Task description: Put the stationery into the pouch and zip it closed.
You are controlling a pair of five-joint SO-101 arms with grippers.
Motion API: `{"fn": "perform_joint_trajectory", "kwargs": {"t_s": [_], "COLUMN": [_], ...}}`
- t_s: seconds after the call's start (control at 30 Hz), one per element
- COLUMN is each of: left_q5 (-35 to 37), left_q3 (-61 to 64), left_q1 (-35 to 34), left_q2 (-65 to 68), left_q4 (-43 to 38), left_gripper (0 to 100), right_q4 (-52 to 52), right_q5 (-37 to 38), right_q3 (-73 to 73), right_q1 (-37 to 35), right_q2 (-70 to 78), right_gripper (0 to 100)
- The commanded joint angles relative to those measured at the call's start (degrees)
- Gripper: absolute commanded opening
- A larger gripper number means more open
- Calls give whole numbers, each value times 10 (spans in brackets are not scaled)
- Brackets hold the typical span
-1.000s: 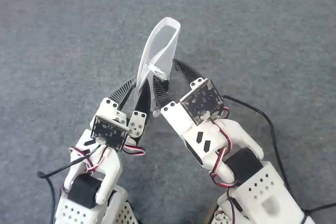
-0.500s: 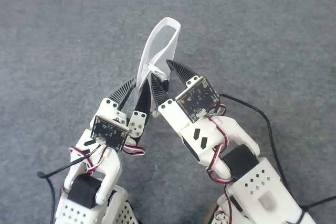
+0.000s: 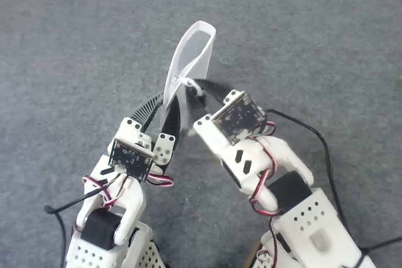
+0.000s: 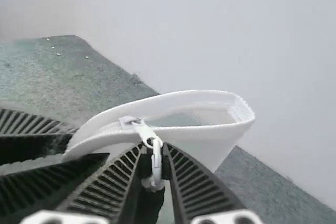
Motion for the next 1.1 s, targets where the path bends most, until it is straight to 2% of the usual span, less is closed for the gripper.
{"fn": "perform_joint_trajectory", "kwargs": {"t_s": [0.0,0.4,0.8,1.07], "left_q5": [1,1,1,1], "left_q3": [-29,-27,-28,-28], "left_q1": [-4,-8,-9,-9], "left_q2": [-5,-5,-5,-5], "left_q4": [17,28,33,33], "left_gripper": [10,9,9,9], "right_q4": [-39,-65,-65,-79], "right_q5": [-20,-54,-124,-128], "right_q3": [-12,-38,-138,-145], "right_q1": [48,91,182,197], "right_q2": [3,11,145,154], "right_gripper": [6,6,6,6]}}
